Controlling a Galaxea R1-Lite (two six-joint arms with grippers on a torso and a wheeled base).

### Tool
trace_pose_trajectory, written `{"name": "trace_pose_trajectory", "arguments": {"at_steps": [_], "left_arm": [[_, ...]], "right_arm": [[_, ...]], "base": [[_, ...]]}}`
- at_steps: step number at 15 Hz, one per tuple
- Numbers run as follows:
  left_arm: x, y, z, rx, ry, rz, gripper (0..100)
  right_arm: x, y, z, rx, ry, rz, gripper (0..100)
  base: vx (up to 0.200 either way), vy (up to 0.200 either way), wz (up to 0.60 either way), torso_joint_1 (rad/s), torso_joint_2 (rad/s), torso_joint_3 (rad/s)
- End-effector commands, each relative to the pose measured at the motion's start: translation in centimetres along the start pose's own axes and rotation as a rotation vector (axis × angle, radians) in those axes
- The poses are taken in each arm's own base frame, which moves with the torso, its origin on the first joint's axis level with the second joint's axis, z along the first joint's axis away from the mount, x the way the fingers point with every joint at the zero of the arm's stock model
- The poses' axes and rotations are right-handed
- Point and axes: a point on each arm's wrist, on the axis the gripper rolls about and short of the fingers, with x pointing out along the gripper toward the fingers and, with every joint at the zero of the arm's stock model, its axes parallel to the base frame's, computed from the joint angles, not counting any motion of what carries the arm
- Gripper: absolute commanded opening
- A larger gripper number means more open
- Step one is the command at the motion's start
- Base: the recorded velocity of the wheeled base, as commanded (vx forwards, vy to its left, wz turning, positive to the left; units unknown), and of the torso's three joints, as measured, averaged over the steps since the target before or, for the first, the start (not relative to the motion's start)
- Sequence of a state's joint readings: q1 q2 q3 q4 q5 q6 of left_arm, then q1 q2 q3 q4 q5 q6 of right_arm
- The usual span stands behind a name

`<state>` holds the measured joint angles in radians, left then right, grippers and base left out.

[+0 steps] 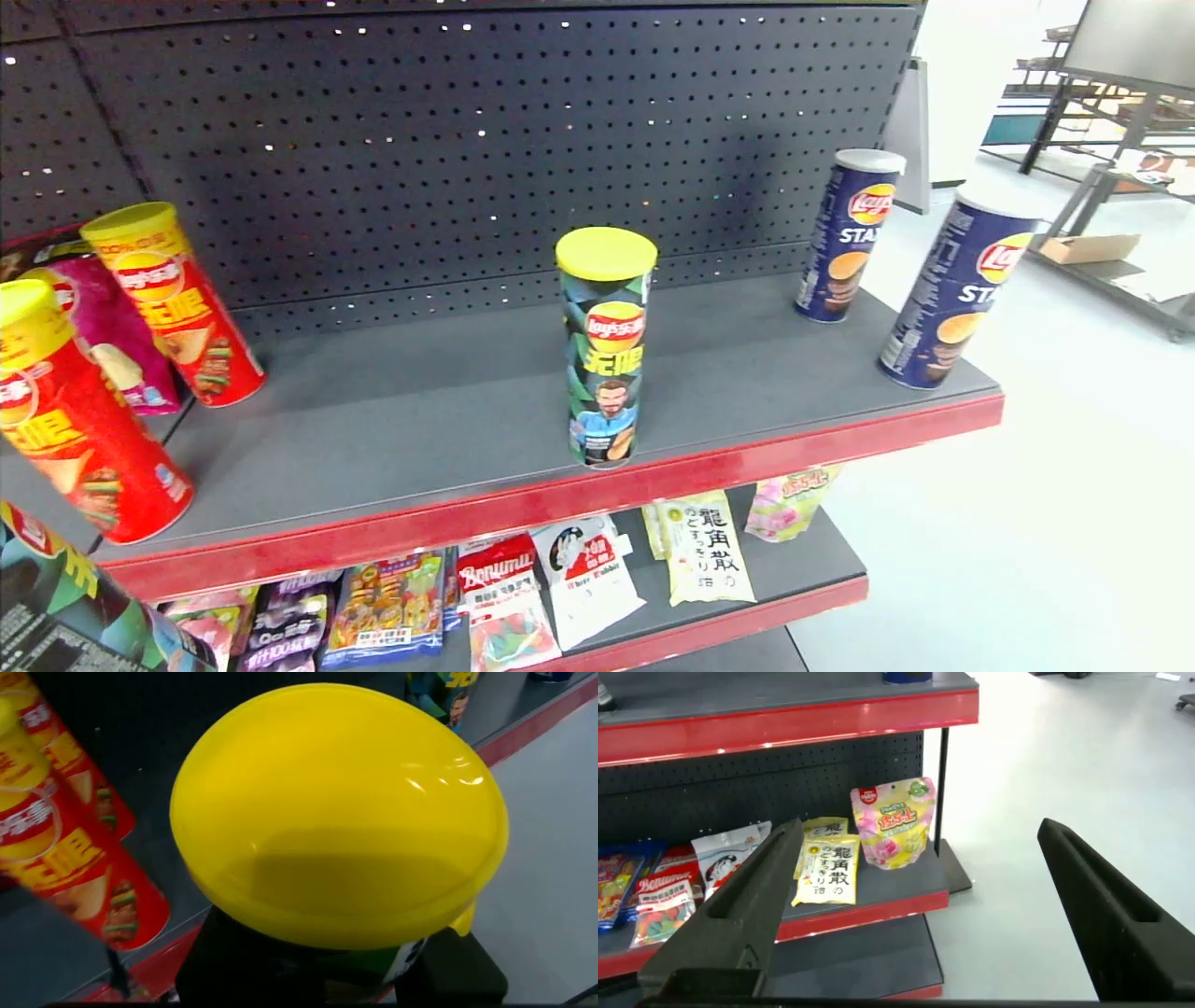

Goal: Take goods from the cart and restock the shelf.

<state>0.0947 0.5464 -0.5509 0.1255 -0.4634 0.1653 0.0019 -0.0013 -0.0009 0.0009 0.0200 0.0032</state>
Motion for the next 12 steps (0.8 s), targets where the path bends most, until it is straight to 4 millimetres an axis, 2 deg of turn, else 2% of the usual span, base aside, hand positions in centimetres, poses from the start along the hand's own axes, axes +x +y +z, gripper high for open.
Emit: {"name": "trace_pose_trajectory", "arguments": {"at_steps": [1,4,6,8,9,10,12], "left_arm": [[0.0,0.0,0.0,0.001,-0.001,0.001,0],[0.7,0.4,0.4,0.000,0.004,-0.002,0],[1.9,1.1,0.7,-0.002,0.006,0.000,0],[4.2,2.3,1.2,-0.007,0.021,-0.006,0],[4.3,2.4,1.2,-0.009,0.024,-0.007,0],[6.8,3.1,1.3,-0.020,0.052,-0.057,0],[9.6,3.2,1.9,-0.012,0.005,-0.150,0]], "right_arm": [[0.0,0.0,0.0,0.001,0.001,0.001,100],[0.0,0.0,0.0,0.003,0.001,0.001,100],[0.0,0.0,0.0,0.003,0.001,0.001,100],[0.0,0.0,0.0,0.003,0.003,0.001,100],[0.0,0.0,0.0,0.003,0.001,0.001,100],[0.0,0.0,0.0,0.003,0.001,0.001,100],[0.0,0.0,0.0,0.003,0.001,0.001,100]], "base": [[0.000,0.000,0.00,0.000,0.00,0.000],[0.000,0.000,0.00,0.000,0.00,0.000],[0.000,0.000,0.00,0.000,0.00,0.000],[0.000,0.000,0.00,0.000,0.00,0.000],[0.000,0.000,0.00,0.000,0.00,0.000],[0.000,0.000,0.00,0.000,0.00,0.000],[0.000,0.000,0.00,0.000,0.00,0.000]]}}
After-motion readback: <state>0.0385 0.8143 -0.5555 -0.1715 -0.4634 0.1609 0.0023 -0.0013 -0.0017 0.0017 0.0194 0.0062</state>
